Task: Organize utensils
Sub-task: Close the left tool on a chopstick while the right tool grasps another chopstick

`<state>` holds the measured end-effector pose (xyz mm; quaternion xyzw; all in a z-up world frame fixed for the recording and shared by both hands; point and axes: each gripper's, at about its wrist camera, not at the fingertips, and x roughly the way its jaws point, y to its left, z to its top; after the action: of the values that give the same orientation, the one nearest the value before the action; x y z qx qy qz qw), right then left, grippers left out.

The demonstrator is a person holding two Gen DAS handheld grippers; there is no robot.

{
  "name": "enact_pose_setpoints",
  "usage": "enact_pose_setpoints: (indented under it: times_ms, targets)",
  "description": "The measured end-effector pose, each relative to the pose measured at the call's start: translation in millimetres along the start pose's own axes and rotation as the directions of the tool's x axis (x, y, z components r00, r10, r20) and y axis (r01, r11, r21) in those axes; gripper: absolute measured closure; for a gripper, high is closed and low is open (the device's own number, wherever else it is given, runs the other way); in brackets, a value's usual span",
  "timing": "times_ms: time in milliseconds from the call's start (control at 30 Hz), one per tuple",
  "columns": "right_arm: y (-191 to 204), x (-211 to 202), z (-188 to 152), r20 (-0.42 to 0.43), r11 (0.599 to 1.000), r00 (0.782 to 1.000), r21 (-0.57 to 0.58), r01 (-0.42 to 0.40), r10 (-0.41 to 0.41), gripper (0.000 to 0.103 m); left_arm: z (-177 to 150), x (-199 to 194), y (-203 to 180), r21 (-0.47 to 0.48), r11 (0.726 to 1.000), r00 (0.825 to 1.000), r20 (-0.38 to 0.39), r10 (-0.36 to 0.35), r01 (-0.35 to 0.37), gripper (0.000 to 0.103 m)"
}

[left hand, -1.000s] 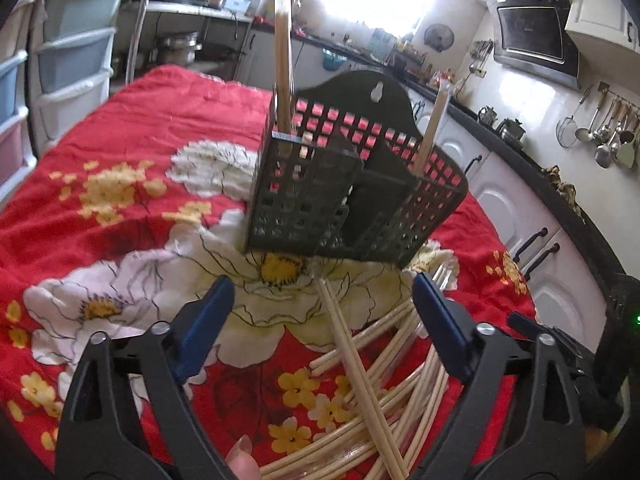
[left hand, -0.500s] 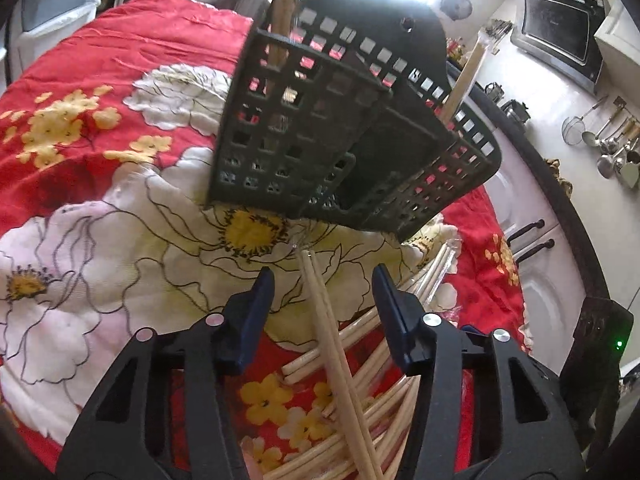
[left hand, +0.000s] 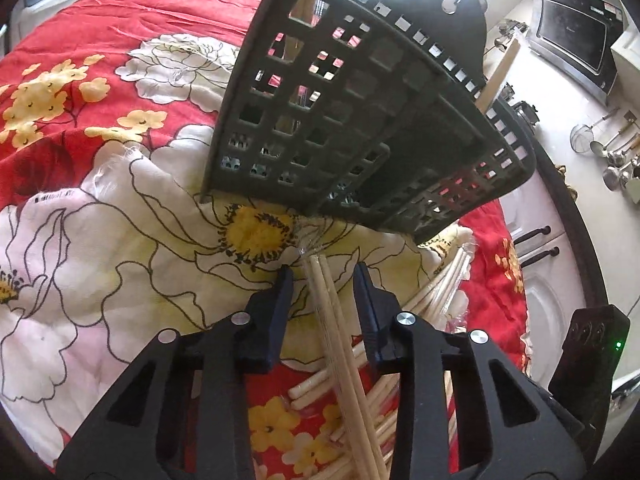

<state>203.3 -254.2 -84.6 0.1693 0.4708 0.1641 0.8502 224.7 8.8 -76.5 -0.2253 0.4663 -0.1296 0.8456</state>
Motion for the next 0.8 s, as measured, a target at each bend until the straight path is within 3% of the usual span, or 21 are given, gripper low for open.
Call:
enact_pose_setpoints:
  times_ms: [167, 467, 800]
  targets:
    - [-8, -10, 2, 0.030, 0.998, 0.999, 0.050, -0.027, 0.025, 0.088, 3, 3, 3, -0.001, 1.000, 1.000, -0.007, 0.006, -0.006, 0.086]
    - [2, -36, 10, 0.112, 0.998, 0.992, 0.000, -0.067, 0.066, 0.090, 7, -7, 14, -0.023, 0.999, 1.000, -0.006, -0.028, 0.028, 0.099]
    - [25, -66, 22, 0.190, 0.993, 0.977, -0.094, -0.077, 0.093, 0.095, 14, -62, 4, 0.013, 0.994, 0.986, 0.125, -0.107, 0.106, 0.101]
